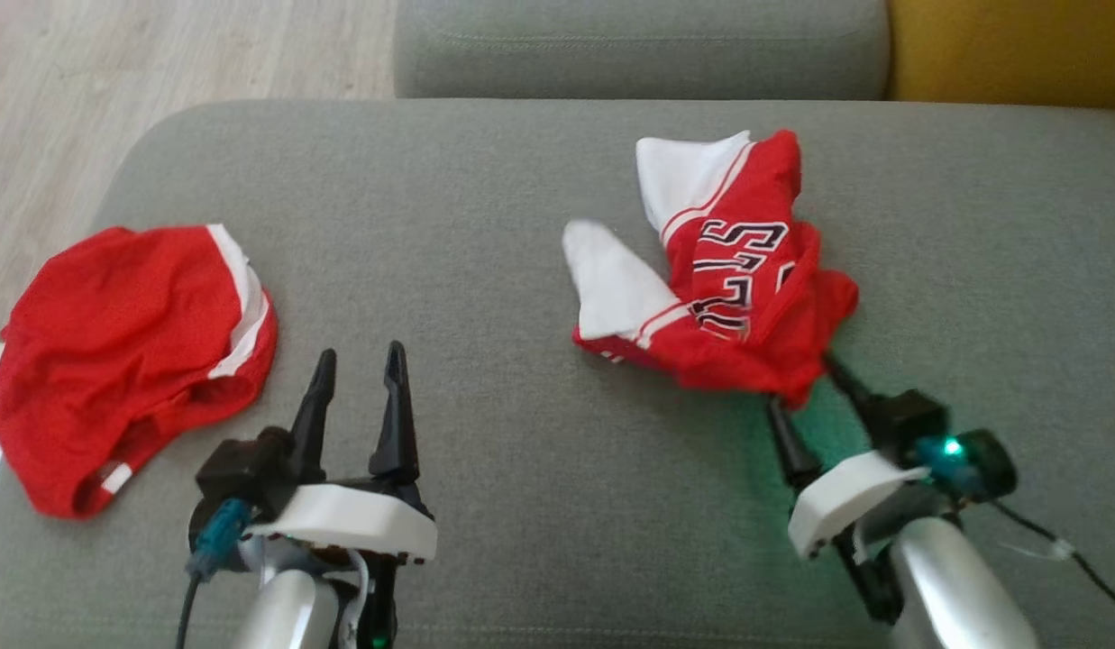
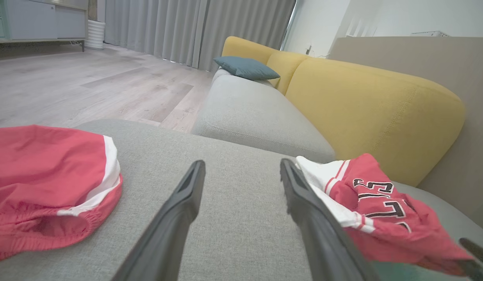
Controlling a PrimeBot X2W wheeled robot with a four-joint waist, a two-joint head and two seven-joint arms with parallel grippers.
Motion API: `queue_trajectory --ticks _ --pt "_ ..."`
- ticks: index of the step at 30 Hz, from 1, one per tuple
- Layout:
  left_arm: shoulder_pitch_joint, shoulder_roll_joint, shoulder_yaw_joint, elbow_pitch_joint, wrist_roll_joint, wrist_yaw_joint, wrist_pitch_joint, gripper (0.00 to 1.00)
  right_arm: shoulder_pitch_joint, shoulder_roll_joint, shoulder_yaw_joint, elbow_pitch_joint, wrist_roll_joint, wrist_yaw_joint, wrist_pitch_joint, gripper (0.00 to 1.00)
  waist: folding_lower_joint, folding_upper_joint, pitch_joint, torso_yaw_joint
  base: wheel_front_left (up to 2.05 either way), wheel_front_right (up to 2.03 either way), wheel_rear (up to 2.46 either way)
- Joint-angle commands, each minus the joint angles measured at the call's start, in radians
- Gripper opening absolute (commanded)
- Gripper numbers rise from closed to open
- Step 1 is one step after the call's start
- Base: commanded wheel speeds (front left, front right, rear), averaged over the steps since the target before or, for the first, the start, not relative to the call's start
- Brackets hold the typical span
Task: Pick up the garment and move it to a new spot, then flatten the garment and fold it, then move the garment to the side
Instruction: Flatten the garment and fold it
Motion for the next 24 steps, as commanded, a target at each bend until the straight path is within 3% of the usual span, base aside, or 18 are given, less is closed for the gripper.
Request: queue_trajectory --ticks 1,10,18,24 --pt "-0.022 0.002 0.039 -0.039 0.012 -0.006 -0.005 1.00 -0.008 0.011 -0.002 -0.083 0.023 0.004 -0.033 1.00 0.0000 -0.0001 -0.008 -0.012 0.00 0.00 0.00" --pt "-0.024 0.002 0.049 -0.074 0.023 -0.009 -0.005 1.00 0.068 0.012 -0.107 -0.261 0.093 0.004 -0.100 1.00 0.0000 -0.0001 -0.028 -0.046 0.00 0.00 0.00" --pt "-0.015 0.002 0.053 -0.086 0.018 -0.009 -0.005 1.00 0.141 0.012 -0.117 -0.304 0.137 0.004 -0.105 1.00 0.0000 -0.0001 -0.021 -0.071 0.00 0.00 0.00" --pt "-0.024 0.002 0.046 -0.091 0.020 -0.013 -0.005 1.00 0.107 0.012 -0.127 -0.284 0.161 0.004 -0.095 1.00 0.0000 -0.0001 0.000 -0.071 0.00 0.00 0.00"
